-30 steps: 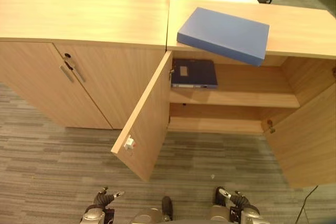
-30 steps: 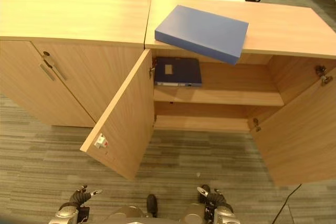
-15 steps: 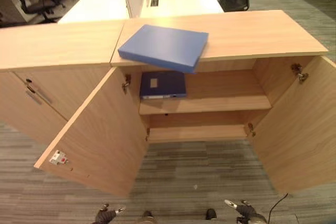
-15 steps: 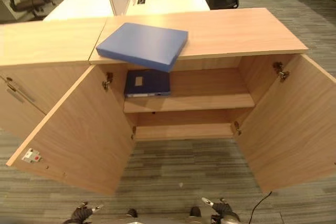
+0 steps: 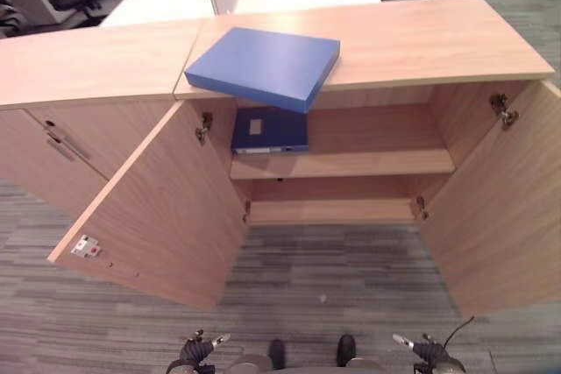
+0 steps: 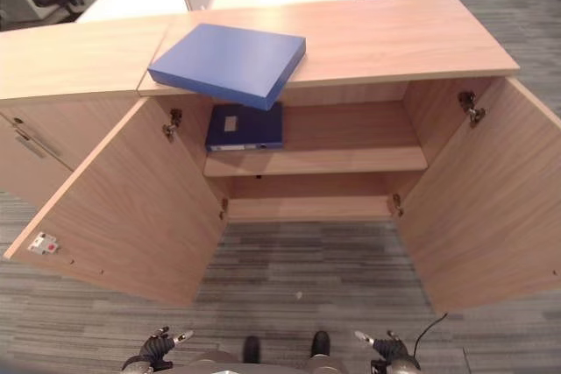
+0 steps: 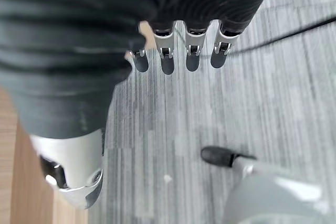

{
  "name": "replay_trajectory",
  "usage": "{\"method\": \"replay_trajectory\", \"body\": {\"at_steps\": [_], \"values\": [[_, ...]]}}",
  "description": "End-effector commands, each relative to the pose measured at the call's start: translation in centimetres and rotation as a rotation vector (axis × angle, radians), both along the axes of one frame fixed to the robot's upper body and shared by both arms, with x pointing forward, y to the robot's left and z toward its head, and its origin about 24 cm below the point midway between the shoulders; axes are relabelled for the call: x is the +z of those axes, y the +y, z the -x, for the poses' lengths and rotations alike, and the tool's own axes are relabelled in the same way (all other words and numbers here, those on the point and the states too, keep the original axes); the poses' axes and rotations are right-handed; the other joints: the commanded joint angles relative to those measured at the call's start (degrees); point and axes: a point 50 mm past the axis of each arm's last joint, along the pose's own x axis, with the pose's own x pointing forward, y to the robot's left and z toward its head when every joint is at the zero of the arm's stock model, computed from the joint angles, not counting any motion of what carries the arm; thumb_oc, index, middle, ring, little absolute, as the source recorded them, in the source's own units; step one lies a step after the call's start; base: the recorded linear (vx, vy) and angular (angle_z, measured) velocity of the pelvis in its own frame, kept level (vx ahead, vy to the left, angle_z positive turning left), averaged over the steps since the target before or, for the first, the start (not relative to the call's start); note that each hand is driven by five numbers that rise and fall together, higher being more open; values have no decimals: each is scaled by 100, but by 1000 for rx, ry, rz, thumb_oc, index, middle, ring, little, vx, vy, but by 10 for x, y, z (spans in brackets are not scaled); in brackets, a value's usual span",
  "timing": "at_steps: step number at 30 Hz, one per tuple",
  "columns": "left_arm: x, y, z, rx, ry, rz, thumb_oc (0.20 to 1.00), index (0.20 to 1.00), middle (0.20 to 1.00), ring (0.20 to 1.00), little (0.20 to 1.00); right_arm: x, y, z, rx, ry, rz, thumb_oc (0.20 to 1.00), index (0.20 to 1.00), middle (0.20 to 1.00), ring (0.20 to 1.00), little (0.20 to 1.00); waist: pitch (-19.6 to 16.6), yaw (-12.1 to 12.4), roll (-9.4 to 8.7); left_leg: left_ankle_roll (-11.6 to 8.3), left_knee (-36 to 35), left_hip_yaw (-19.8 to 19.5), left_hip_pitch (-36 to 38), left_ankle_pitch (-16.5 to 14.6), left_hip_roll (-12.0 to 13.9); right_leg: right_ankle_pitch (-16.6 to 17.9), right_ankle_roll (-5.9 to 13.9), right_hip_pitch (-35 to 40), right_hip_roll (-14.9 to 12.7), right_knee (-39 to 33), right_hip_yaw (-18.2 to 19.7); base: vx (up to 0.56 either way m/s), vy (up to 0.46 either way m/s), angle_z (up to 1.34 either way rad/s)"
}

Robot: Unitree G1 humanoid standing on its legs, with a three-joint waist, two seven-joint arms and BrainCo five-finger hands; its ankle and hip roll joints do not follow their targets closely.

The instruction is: Put the empty folder in the office cabinet

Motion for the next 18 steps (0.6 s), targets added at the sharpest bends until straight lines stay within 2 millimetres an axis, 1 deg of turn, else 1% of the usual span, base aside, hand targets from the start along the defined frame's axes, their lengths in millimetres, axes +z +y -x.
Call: {"method": "replay_trajectory", "body": {"at_steps": [1,3,5,7,8,9,11,12,13,14,15,16,17,18], "values": [[5,10,-8,-33,-15,-39,1000,1000,1000,1000,1000,5,3,-15,68,-47,25,1000,1000,1000,1000,1000,46,84,-262,-45,804,94,-579,-346,-74,-472,301,468,12,-66,-306,23,32,11],[6,10,-13,-40,-22,-41,1000,1000,1000,1000,1000,6,4,-20,76,-53,25,1000,1000,1000,1000,1000,137,132,-328,-130,905,78,-877,-219,-30,-471,300,480,-68,-66,-275,21,54,13],[5,10,-12,-44,-15,-41,1000,1000,1000,1000,1000,5,6,-19,89,-48,21,1000,1000,1000,1000,1000,104,141,-314,-126,780,50,-799,-204,-24,-504,294,512,-49,-66,-277,89,72,4],[4,9,-7,-67,6,-44,1000,1000,1000,1000,1000,3,8,-15,93,-36,13,1000,1000,1000,1000,1000,-11,124,-251,-52,296,61,-457,-95,-14,-598,281,631,32,-50,-216,213,144,2],[5,10,-10,-75,-2,-42,1000,1000,1000,1000,1000,3,7,-15,81,-35,14,1000,1000,1000,1000,1000,-34,99,-207,8,122,83,-359,-49,-32,-677,275,572,14,249,-171,152,126,-6],[5,10,-10,-75,-2,-42,1000,1000,1000,1000,1000,3,6,-15,81,-35,14,1000,1000,1000,1000,1000,-36,108,-208,10,111,91,-356,-43,-32,-691,277,555,10,275,-161,46,105,-13],[8,14,-15,-86,-18,-49,1000,1000,1000,1000,1000,5,8,-22,77,-56,5,1000,1000,1000,1000,1000,0,191,-130,90,-4,237,-276,-40,34,-804,405,174,-89,1073,-296,1,97,-20],[10,17,-18,-92,-27,-59,1000,1000,1000,1000,1000,6,10,-26,80,-70,1,1000,1000,1000,1000,1000,50,184,-68,125,-29,241,-218,-55,80,-793,547,-46,-127,1544,-334,0,77,-32],[10,16,-18,-92,-28,-59,1000,1000,1000,1000,1000,7,10,-26,80,-71,1,1000,1000,1000,1000,1000,47,192,-73,131,-27,250,-226,-56,71,-817,554,-82,-143,1597,-320,20,104,-41],[12,19,-21,-105,-36,-74,1000,1000,1000,1000,1000,7,13,-31,80,-85,-13,1000,1000,1000,1000,1000,128,72,53,168,-132,172,-116,-7,110,-674,847,-575,-207,2447,-248,53,67,-47],[12,19,-20,-103,-32,-76,1000,1000,1000,1000,1000,7,15,-31,78,-86,-20,1000,1000,1000,1000,1000,130,13,85,152,-151,117,-70,-76,95,-564,905,-702,-311,2503,-151,143,-8,-38],[12,20,-22,-98,-38,-82,1000,1000,1000,1000,1000,7,15,-30,69,-90,-22,1000,1000,1000,1000,1000,89,-16,112,59,-151,123,-78,-119,123,-579,798,-645,-582,1979,-126,131,-74,-19],[12,20,-22,-98,-38,-82,1000,1000,1000,1000,1000,7,15,-30,69,-90,-22,1000,1000,1000,1000,1000,96,-24,117,54,-151,115,-64,-126,130,-578,795,-615,-574,1957,-139,132,-126,28],[13,20,-24,-95,-47,-84,1000,1000,1000,1000,1000,7,14,-30,60,-92,-20,1000,1000,1000,1000,1000,75,-46,137,3,-151,108,-83,-133,167,-516,727,-589,-725,1629,-162,170,-192,39]]}}
